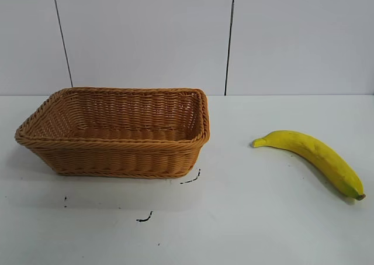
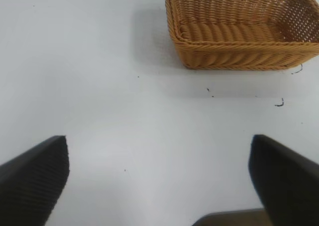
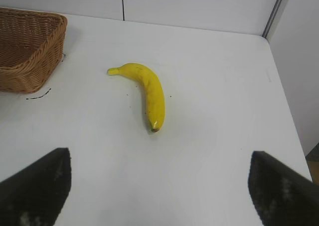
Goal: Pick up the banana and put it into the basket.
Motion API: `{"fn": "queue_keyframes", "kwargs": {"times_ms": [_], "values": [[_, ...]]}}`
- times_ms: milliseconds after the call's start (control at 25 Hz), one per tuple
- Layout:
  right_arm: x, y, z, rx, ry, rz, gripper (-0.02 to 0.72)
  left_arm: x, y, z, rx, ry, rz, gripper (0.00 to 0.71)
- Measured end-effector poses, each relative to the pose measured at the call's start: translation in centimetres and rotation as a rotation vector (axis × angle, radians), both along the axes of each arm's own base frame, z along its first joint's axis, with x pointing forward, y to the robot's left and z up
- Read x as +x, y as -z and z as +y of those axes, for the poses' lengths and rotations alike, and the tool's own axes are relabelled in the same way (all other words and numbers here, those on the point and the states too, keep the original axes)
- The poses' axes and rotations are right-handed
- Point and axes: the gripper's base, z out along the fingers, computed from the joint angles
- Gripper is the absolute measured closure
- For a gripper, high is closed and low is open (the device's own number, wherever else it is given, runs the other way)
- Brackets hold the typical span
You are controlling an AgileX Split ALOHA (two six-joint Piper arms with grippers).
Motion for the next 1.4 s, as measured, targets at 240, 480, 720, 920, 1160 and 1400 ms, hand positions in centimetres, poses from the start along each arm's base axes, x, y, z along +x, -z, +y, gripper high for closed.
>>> {"fn": "queue_keyframes", "kwargs": {"times_ms": [240,480,720,920,1160,1400], "values": [[0.0,0.0,0.0,0.000,0.000,-0.001,0.014,0.0,0.0,0.0,0.000,0.000,0.000,0.015],[1.1,-1.0,0.1,0.010,0.002,0.055,0.014,0.0,0.0,0.0,0.000,0.000,0.000,0.015],[5.7,-4.8,0.2,0.013,0.005,0.211,0.014,0.0,0.0,0.0,0.000,0.000,0.000,0.015],[11.8,-6.8,0.4,0.001,0.001,0.382,0.014,0.0,0.0,0.0,0.000,0.000,0.000,0.015],[20.5,-6.3,0.7,-0.040,-0.028,0.580,0.014,0.0,0.0,0.0,0.000,0.000,0.000,0.015],[29.1,-4.1,1.0,-0.106,-0.094,0.712,0.014,0.0,0.0,0.0,0.000,0.000,0.000,0.015]]}}
